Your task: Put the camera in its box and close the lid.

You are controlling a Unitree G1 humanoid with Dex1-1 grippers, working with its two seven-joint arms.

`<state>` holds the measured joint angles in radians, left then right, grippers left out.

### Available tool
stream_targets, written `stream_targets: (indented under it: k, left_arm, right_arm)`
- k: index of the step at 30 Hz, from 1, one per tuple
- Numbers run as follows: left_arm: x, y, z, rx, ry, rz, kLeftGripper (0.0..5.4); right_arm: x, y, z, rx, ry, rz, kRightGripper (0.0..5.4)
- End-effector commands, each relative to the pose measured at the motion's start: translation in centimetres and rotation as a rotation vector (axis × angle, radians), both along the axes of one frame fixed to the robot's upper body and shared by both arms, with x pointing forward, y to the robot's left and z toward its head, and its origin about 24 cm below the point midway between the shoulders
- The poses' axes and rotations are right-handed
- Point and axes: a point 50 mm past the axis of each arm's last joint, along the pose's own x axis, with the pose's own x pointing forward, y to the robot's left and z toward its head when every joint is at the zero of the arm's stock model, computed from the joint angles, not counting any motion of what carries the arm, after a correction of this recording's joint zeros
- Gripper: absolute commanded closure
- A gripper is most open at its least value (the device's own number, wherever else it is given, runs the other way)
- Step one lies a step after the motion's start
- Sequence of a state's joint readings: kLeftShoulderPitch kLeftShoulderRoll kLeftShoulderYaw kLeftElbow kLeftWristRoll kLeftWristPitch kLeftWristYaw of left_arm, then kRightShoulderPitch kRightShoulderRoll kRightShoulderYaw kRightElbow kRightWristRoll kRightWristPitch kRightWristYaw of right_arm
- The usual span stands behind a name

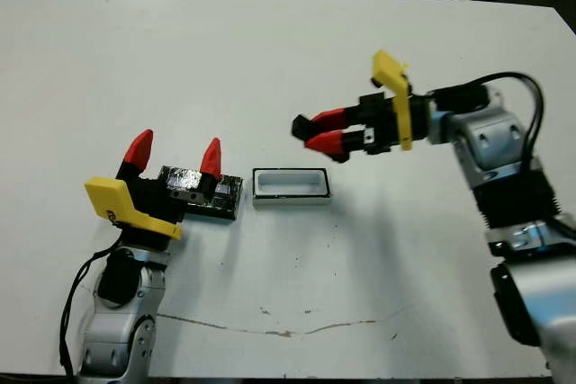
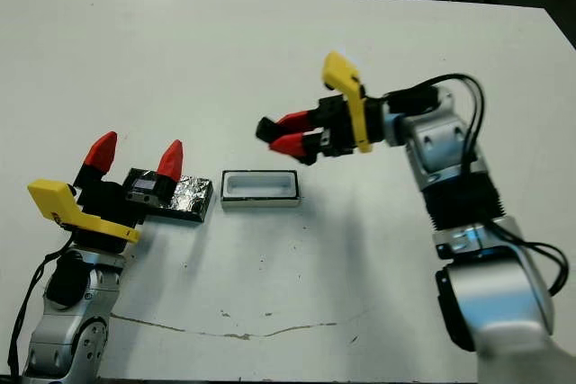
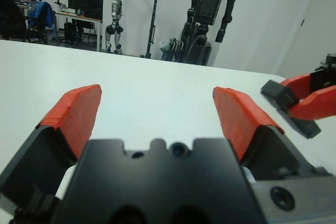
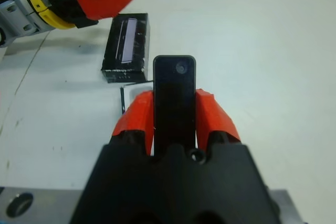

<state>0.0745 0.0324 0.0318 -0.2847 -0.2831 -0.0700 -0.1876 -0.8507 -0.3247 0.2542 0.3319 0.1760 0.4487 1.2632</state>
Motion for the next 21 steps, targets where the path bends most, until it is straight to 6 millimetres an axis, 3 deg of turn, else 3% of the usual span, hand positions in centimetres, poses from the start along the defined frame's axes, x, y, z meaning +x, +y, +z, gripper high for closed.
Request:
stream_targets:
  k: [1,21]
  left_arm:
    - [-0.1,0.1,-0.4,0.002,0.016,0.001,0.00]
    - [-0.1,0.0,-0.2,0.002,0.018,-0.001,0.00]
  right_arm:
    - [-0.5,0.9,-1.1,0.000,0.057,0.004,3.72]
    - [-1.1,2.2,-3.3,-0.041,0.083,0.075,3.72]
